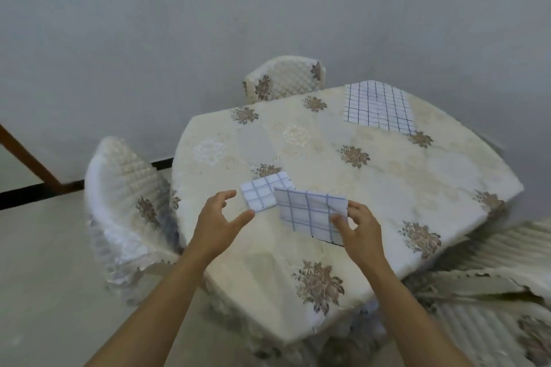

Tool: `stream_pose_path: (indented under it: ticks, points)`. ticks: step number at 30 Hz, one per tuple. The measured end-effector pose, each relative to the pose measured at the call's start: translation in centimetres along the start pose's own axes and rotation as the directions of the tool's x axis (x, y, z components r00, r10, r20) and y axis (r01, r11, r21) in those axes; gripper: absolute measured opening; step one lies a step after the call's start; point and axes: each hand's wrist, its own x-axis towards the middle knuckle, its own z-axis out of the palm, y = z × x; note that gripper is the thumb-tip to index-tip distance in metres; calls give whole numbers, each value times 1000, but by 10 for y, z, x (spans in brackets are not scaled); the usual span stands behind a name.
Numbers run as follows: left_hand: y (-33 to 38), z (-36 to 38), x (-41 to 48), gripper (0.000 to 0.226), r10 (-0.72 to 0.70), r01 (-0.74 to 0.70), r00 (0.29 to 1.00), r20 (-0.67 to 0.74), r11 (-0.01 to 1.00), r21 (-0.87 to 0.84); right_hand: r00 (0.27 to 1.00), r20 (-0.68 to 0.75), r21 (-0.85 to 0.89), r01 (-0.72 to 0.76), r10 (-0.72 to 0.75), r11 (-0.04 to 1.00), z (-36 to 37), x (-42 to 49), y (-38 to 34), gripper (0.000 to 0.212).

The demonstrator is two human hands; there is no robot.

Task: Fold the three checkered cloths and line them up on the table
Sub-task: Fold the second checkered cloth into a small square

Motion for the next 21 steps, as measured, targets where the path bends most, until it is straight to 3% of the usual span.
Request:
stream_pose_path:
  ticks: [6, 11, 18, 21]
  points:
    - [7, 15, 39, 55, 12, -13, 995, 99, 1000, 7, 991, -120, -27, -65, 61, 998, -3, 18, -1, 18]
    - [11, 33, 75, 51, 18, -23, 993, 119, 999, 42, 982, -141, -32, -132, 126, 991, -4, 57, 19, 19]
    - [26, 60, 128, 50, -19, 5, 994, 112, 993, 120, 976, -48, 18, -210, 210, 978, 4, 142, 56, 18]
    - [33, 75, 153, 51, -31, 17, 995, 93, 989, 146, 969, 37, -51, -242, 244, 969, 7, 182, 76, 28]
